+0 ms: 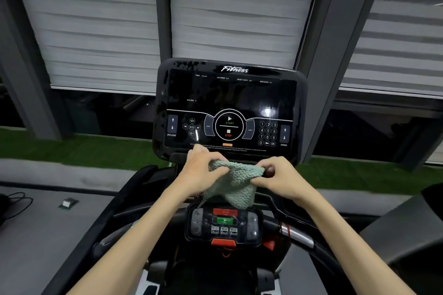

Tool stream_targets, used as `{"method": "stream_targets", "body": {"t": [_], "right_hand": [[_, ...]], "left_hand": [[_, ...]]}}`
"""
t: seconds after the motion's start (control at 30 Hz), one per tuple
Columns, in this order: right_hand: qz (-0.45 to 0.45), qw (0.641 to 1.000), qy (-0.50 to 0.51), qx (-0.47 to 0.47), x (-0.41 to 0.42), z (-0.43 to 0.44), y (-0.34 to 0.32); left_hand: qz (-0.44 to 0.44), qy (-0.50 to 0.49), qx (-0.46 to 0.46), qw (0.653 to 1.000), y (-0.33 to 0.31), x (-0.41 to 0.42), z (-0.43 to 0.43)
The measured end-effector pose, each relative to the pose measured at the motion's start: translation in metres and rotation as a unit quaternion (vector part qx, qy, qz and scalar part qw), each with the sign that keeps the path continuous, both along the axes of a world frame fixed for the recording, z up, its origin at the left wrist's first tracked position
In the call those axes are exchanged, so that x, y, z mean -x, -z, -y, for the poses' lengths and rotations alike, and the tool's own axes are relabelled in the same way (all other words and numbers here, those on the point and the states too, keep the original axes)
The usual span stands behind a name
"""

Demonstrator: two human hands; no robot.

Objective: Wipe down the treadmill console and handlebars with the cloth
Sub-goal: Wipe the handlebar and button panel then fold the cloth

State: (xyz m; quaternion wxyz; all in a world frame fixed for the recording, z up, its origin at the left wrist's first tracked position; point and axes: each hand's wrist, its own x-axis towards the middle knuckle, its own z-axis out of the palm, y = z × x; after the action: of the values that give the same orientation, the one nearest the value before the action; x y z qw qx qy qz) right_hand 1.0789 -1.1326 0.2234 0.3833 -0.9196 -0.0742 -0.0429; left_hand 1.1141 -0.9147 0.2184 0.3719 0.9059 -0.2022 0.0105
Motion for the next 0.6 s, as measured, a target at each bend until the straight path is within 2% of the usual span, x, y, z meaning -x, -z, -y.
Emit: {"method": "stream_targets", "body": {"t": [0.07,0.13,0.2,0.27,0.4,0.47,0.53,0.6], "right_hand": [[-0.076,0.989,-0.033,-0.120,0.002,0.005,-0.001],[-0.165,0.952,-0.058,-0.250,0.004,0.007,0.001],[-0.221,0.911,-0.047,-0.346,0.006,0.002,0.006],[-0.237,0.890,-0.027,-0.389,0.007,-0.004,0.012],[-0.225,0.885,-0.014,-0.406,0.011,-0.013,0.020],[-0.219,0.887,-0.057,-0.403,0.015,-0.010,0.022],[-0.201,0.916,-0.087,-0.336,0.019,-0.009,0.024],[-0.170,0.952,-0.057,-0.247,0.018,-0.010,0.025]], "left_hand": [[-0.080,0.030,0.065,0.994,0.000,-0.001,-0.005],[-0.167,0.058,0.175,0.969,0.001,0.002,-0.006],[-0.184,0.052,0.220,0.957,0.005,0.005,-0.003],[-0.164,0.036,0.228,0.959,0.010,0.008,0.001],[-0.144,-0.014,0.268,0.953,0.019,0.010,0.008],[-0.159,-0.014,0.278,0.947,0.019,0.011,0.006],[-0.210,0.020,0.274,0.938,0.019,0.012,0.002],[-0.217,0.054,0.206,0.953,0.021,0.012,-0.003]]}}
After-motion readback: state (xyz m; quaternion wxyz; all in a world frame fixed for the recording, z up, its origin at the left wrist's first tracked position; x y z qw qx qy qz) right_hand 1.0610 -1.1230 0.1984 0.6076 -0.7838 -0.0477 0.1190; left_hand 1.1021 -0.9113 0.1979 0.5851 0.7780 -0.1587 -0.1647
